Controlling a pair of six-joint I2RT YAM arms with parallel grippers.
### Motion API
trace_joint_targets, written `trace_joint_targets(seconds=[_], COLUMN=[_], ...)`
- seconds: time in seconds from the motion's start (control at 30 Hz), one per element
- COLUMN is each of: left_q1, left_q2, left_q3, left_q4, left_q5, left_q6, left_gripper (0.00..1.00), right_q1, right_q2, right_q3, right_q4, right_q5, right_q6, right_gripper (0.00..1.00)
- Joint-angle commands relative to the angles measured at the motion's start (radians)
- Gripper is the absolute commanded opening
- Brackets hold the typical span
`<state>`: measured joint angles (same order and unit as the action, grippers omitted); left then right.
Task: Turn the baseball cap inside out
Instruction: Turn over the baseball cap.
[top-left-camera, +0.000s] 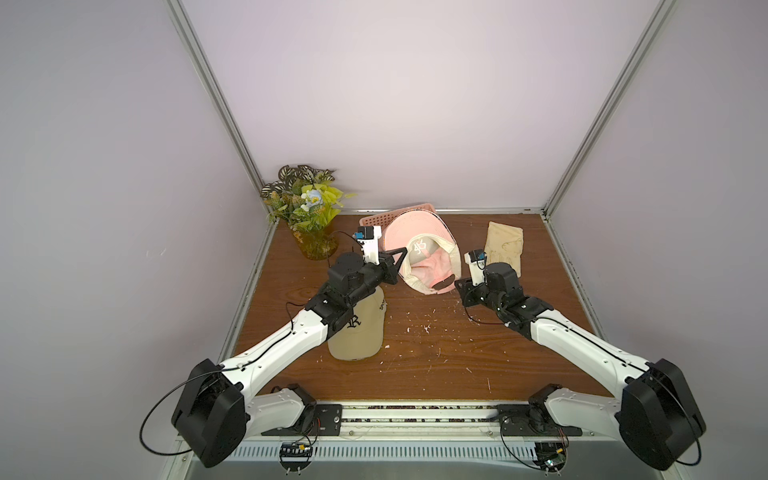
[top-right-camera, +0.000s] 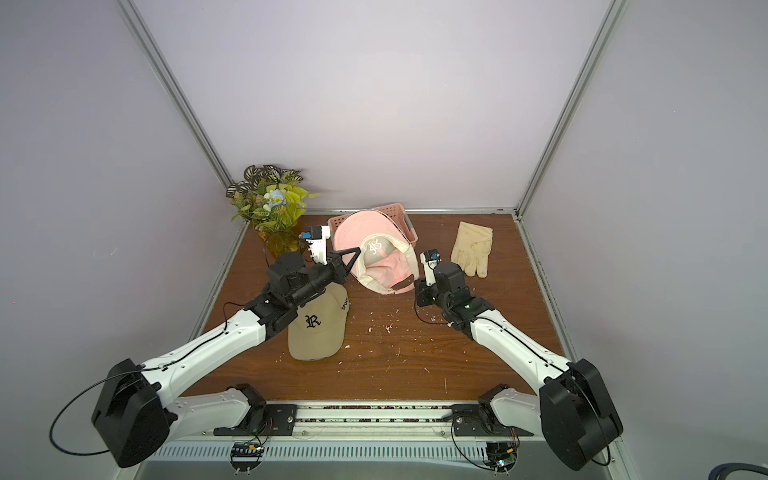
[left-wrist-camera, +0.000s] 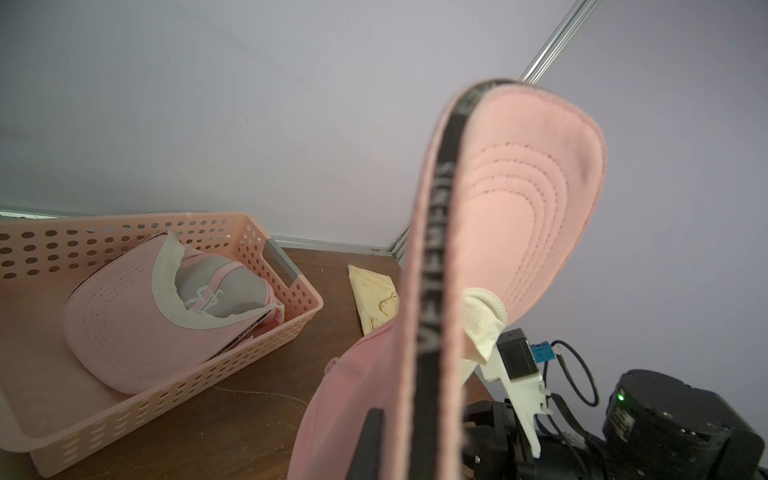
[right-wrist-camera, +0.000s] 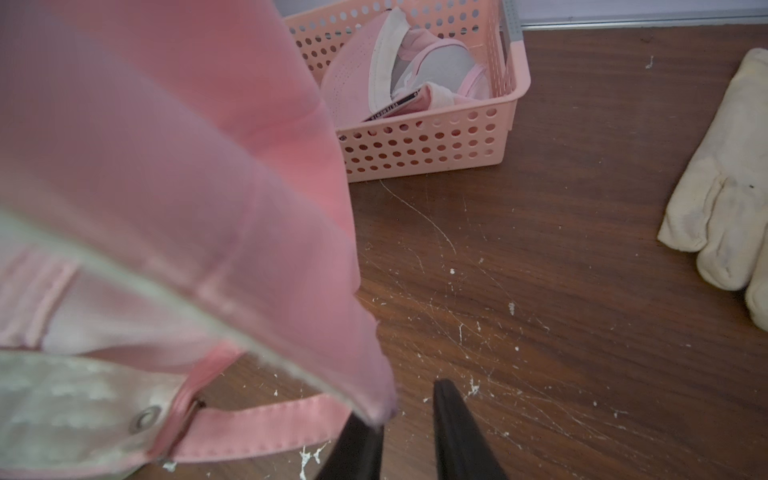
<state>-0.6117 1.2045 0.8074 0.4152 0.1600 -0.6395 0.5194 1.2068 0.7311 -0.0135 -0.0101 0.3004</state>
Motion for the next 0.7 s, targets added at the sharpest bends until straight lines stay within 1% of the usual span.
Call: trace_joint_targets(seconds=[0.0,0.1,0.2,0.3,0.43,0.53,0.67], left_q1=[0.002,0.001,0.001,-0.001,-0.006,-0.012,-0.023], left_q2=[-0.020,-0.010,0.002,0.017,0.044,0.071,0.106], left_q3=[0.001,-0.001,-0.008,-0.013,0.007,0.045,0.104], left_q4=[0.079,0.067,0.062,0.063,0.022,-0.027,-0.100], left_q5=[-0.028,-0.060,-0.082,-0.088,-0.140,-0.169,-0.205], left_q6=[-0.007,-0.013,-0.035,-0.069,-0.151,-0.218,-0.301], left_gripper=[0.00,0.00,0.00,0.00,0.00,0.00,0.00], right_q1=[-0.004,-0.004,-0.005,-0.002,0.005,0.029,0.121], right_q2=[-0.048,-0.122,-0.217,-0.316,-0.403,-0.414,-0.377], right_q3=[0.025,0.010,-0.030,-0.097,-0.160,-0.162,-0.151], right_q4=[-0.020,0.000,0.055,0.156,0.262,0.276,0.302], right_q5=[0.031,0.014,0.029,0.024,-0.050,-0.092,-0.079], right_q6=[0.007,-0.034,-0.084,-0.159,-0.285,-0.362,-0.469], right_gripper=[0.40,0.54,0.60,0.61,0.60,0.60,0.60])
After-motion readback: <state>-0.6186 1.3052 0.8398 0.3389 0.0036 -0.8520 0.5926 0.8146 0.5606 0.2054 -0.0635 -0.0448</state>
